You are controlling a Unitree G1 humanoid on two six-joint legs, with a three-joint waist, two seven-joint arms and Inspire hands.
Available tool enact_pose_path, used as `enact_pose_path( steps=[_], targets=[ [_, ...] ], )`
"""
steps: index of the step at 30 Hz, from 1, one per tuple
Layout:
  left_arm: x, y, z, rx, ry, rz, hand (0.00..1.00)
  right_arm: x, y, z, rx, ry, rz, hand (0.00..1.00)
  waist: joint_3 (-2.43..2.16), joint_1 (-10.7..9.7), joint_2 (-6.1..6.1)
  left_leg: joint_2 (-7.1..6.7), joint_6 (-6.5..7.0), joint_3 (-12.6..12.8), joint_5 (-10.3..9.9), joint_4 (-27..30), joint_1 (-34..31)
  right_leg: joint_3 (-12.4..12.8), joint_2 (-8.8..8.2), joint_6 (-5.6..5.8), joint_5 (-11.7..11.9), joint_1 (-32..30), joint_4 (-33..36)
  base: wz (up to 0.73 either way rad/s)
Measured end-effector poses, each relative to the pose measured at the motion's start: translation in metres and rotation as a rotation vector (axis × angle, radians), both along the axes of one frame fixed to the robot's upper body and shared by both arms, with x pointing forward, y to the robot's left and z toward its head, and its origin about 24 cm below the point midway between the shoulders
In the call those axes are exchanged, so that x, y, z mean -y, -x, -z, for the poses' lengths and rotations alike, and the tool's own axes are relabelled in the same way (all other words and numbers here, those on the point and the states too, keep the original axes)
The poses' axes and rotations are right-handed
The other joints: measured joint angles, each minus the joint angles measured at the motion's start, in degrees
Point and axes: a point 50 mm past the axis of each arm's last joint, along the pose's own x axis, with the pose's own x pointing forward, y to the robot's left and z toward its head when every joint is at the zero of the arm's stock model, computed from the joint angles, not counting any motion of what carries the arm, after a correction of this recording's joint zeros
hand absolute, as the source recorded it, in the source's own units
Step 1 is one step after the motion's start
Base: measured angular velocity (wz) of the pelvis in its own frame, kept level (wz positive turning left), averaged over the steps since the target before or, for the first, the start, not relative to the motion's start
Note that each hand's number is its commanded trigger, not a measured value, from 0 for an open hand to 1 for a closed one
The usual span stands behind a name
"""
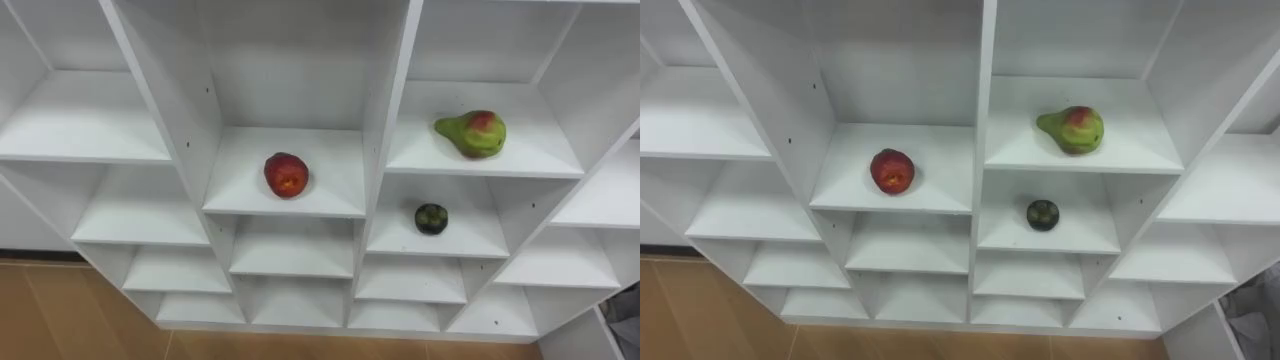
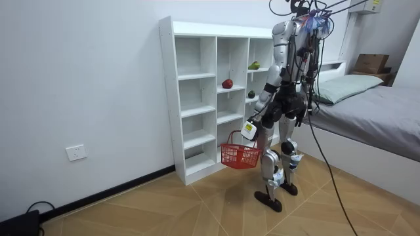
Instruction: Collect fruits from the closet
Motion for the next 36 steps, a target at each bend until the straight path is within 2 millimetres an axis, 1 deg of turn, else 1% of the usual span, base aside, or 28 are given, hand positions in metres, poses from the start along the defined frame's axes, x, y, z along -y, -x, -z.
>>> enact_pose_path(
  steps=[9, 16, 28, 30, 33, 36],
  targets=[
    [0.0, 0.0, 0.0, 0.003, 0.0, 0.0, 1.0, 0.0, -0.002, 0.0, 0.005, -0.002, -0.003, 0.0, 0.0, 0.06, -0.11, -0.03, 0.0, 0.01, 0.0, 0.16, 0.09, 0.04, -0.04, 0.03, -0.02, -0.03, 0.03, 0.0],
    [0.0, 0.0, 0.0, 0.022, 0.011, -0.07, 1.0, 0.0, -0.003, 0.0, 0.01, 0.0, -0.001, 0.0, 0.0, 0.15, -0.13, -0.03, 0.0, 0.08, 0.0, 0.21, 0.17, 0.01, -0.06, 0.03, -0.01, 0.06, 0.08, 0.0],
    [-0.001, -0.005, 0.0, 0.054, 0.003, -0.065, 1.0, 0.0, -0.005, -0.001, 0.039, 0.004, 0.016, 0.0, 0.03, 0.1, -0.01, -0.03, 0.0, 0.09, 0.0, 0.17, 0.15, 0.35, -0.03, 0.03, -0.02, 0.09, 0.19, 0.0],
    [-0.001, -0.007, -0.001, 0.07, 0.0, -0.061, 1.0, 0.0, -0.007, -0.001, 0.055, 0.011, 0.012, 0.0, 0.03, 0.11, -0.02, -0.03, 0.0, 0.18, 0.0, 0.16, 0.18, 0.43, -0.04, 0.03, -0.02, 0.08, 0.15, 0.0],
    [-0.001, -0.01, -0.002, 0.101, -0.005, -0.054, 1.0, 0.0, -0.016, -0.003, 0.099, 0.02, -0.025, 0.0, 0.07, 0.14, -0.11, 0.0, 0.0, 0.61, 0.0, 0.07, 0.07, 0.48, -0.01, 0.04, -0.02, -0.28, 0.15, -0.06],
    [-0.002, -0.012, -0.003, 0.115, -0.011, -0.053, 1.0, -0.001, -0.032, -0.009, 0.196, 0.033, -0.088, 0.0, 0.05, 0.14, -0.06, 0.06, 0.0, 1.25, 0.0, -0.29, 0.06, 1.38, 0.11, 0.13, 0.05, -0.66, 0.18, -0.1]
  ],
)
